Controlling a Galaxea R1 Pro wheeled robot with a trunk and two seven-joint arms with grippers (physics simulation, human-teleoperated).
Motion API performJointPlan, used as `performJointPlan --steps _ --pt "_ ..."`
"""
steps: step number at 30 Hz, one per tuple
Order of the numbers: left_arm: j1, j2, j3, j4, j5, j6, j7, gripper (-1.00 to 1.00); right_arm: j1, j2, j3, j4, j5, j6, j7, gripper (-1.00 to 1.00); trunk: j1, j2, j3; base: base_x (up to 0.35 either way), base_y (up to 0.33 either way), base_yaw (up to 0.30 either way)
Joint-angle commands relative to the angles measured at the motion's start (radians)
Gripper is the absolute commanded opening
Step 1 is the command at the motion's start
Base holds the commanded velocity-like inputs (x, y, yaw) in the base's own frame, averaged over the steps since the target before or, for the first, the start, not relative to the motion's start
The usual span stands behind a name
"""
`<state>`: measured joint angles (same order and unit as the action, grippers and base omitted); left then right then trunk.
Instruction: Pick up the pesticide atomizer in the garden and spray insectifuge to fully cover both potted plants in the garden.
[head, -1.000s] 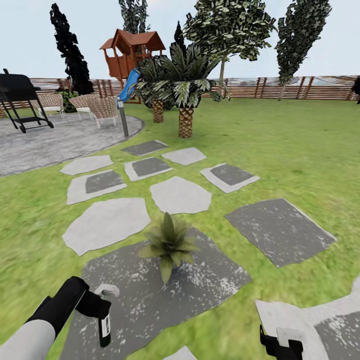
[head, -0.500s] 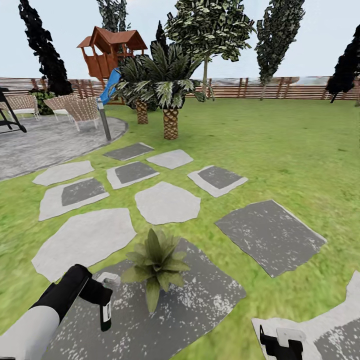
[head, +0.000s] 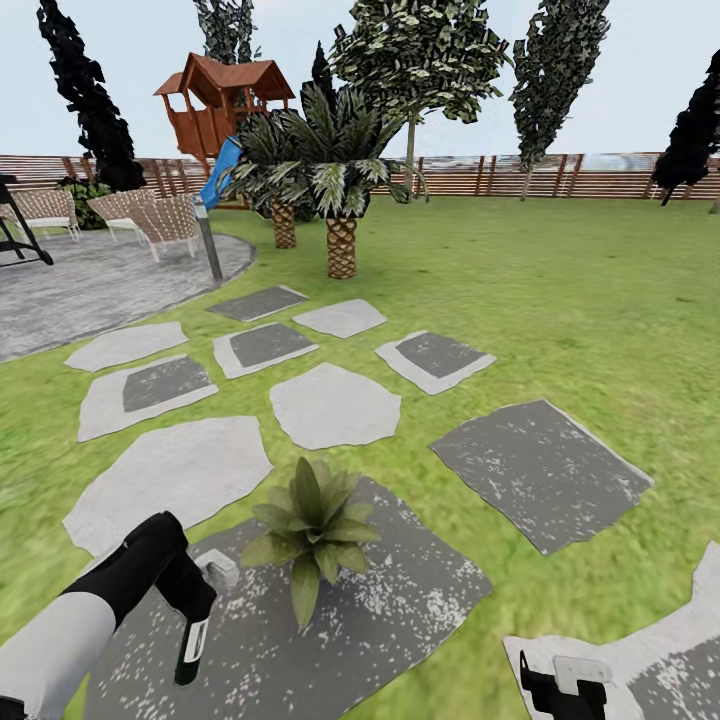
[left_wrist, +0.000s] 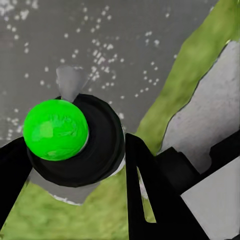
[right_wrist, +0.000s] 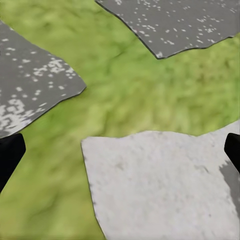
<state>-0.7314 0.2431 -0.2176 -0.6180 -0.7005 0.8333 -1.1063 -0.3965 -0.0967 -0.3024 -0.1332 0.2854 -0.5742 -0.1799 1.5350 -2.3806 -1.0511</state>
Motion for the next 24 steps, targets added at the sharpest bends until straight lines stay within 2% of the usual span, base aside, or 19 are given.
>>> performJointPlan --steps 1,10,16,21,24 --pt "-0.001 0.002 -0.006 -0.032 -0.011 0.007 -0.007 -1.0 -0.001 0.001 -0.004 0.001 0.011 -0.003 -0.005 1.0 0.0 0.0 -0.001 0.0 0.0 0.0" --pt "-0.001 0.017 -0.006 -0.041 -0.014 0.007 -0.006 -1.0 -0.001 0.001 -0.004 0.001 0.011 -0.002 -0.004 1.0 0.0 0.0 -0.001 -0.03 0.032 0.0" --pt "0.001 0.014 -0.008 -0.04 -0.013 0.006 -0.006 -1.0 -0.001 0.0 -0.004 0.001 0.009 -0.002 -0.007 1.0 0.0 0.0 -0.001 0.06 0.276 0.0" --pt "0.001 0.015 -0.007 -0.04 -0.011 0.007 -0.008 -1.0 -0.001 0.001 -0.004 0.001 0.01 -0.002 -0.005 1.0 0.0 0.0 -0.001 0.021 0.036 -0.12" --pt "-0.022 0.003 -0.008 -0.042 -0.01 0.008 -0.019 -1.0 -0.001 0.0 -0.004 0.001 0.011 -0.003 -0.004 1.0 0.0 0.0 -0.001 0.001 0.001 -0.014"
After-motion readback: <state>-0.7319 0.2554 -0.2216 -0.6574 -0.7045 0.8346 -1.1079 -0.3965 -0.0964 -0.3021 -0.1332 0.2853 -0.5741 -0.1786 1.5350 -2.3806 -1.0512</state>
